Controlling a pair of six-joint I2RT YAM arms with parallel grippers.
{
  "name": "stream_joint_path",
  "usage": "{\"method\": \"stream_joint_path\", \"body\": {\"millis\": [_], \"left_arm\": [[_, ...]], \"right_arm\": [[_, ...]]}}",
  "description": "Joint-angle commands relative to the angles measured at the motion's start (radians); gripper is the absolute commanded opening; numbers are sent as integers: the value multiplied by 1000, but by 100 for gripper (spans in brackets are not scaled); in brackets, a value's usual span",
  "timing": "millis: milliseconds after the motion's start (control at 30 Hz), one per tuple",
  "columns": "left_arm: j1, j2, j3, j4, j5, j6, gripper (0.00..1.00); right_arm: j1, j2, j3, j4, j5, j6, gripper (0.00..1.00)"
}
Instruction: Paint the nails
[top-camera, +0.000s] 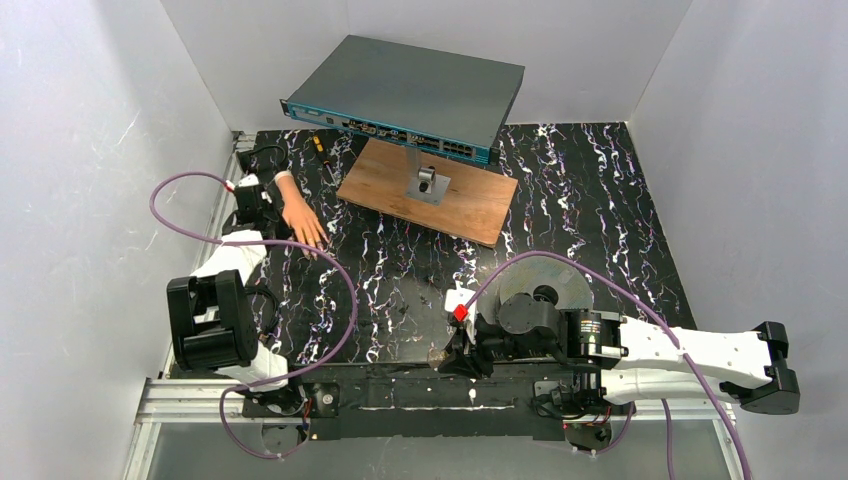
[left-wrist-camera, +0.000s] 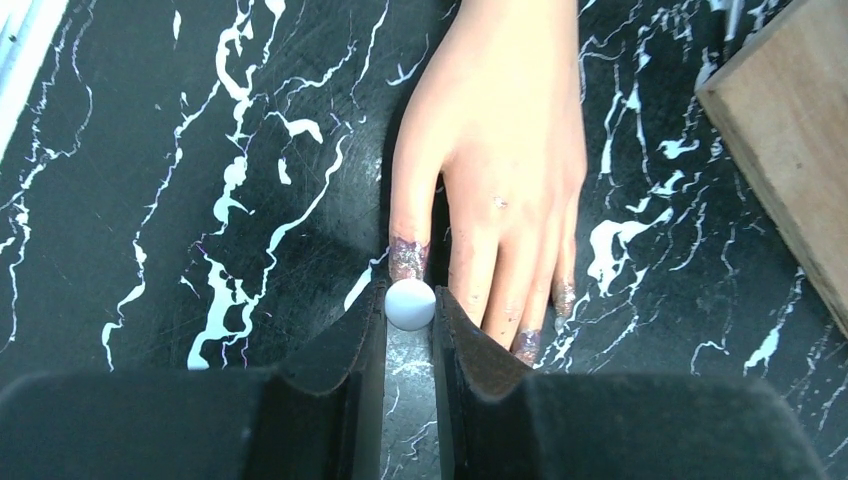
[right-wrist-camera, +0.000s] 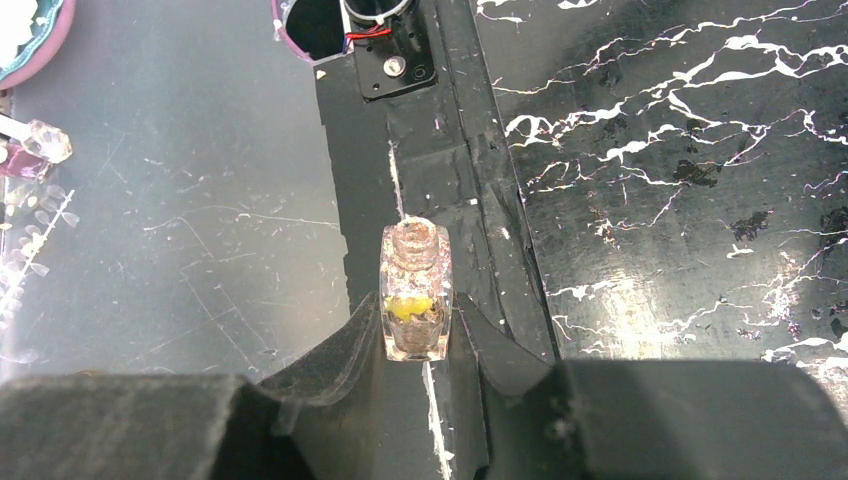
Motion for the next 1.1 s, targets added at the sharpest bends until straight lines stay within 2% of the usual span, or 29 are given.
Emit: {"method": "stream_joint_path", "body": {"millis": [0, 400, 700, 1067], "left_arm": [[-3, 29, 35, 6, -19, 10, 0], [3, 48, 56, 1, -60, 10, 0], [4, 60, 34, 85, -36, 5, 0], [4, 83, 43, 62, -56, 7, 0]], "right_arm": [[6, -10, -5, 57, 8, -7, 1], [6, 0, -3, 56, 6, -13, 1], [6, 1, 8, 44, -2, -9, 1], [6, 12, 15, 42, -6, -13, 1]]}}
